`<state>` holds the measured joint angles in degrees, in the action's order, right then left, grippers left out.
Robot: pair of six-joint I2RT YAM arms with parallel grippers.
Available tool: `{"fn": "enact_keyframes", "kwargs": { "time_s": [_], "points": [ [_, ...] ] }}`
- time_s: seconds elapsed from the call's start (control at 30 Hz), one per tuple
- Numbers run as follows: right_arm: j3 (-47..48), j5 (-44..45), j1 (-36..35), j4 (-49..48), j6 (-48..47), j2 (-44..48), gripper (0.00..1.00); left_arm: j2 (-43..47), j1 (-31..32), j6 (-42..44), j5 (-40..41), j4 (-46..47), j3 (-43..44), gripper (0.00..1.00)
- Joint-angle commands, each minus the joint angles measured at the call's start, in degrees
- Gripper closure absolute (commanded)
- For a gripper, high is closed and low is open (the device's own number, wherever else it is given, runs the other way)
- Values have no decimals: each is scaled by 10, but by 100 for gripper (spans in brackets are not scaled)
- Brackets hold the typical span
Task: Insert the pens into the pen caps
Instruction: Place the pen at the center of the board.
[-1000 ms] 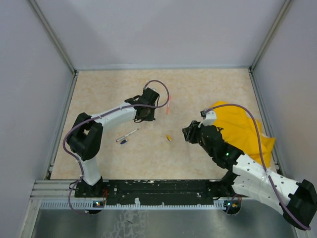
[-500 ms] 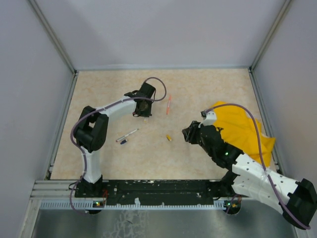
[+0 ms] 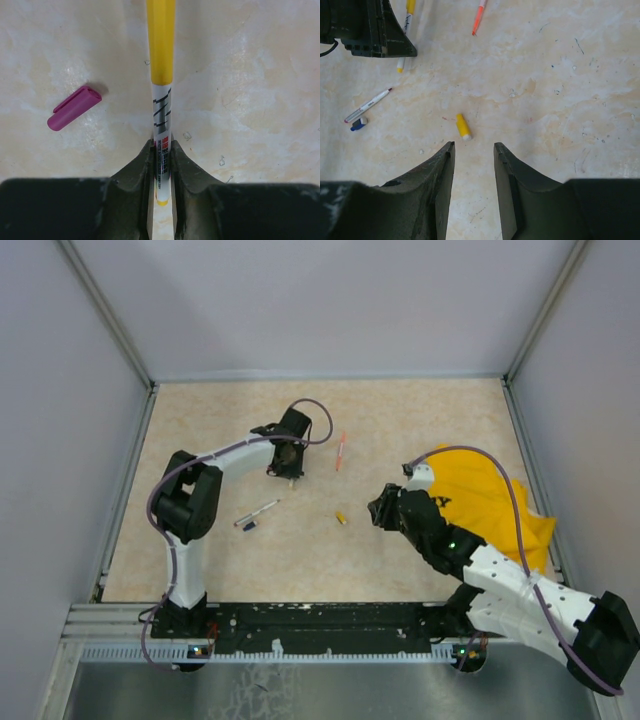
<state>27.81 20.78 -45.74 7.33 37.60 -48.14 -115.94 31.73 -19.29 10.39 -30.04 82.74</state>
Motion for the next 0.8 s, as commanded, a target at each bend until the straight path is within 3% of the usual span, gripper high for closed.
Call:
{"fn": "enact_keyframes", "kwargs": {
  "time_s": [0.0,0.37,0.6,0.77],
  "points": [
    [28,16,-4,-13,7,1,63,-7,-3,-6,-6,-4,-13,77],
    [31,17,-4,1,8,5,63,8,-5,-6,-7,8,-35,69],
    [47,31,-4,37,-5,11,63,73,-5,23,-41,50,-60,67],
    [62,41,-4,66,-15,2,62,134,-5,42,-20,59,-85,66]
  ]
}}
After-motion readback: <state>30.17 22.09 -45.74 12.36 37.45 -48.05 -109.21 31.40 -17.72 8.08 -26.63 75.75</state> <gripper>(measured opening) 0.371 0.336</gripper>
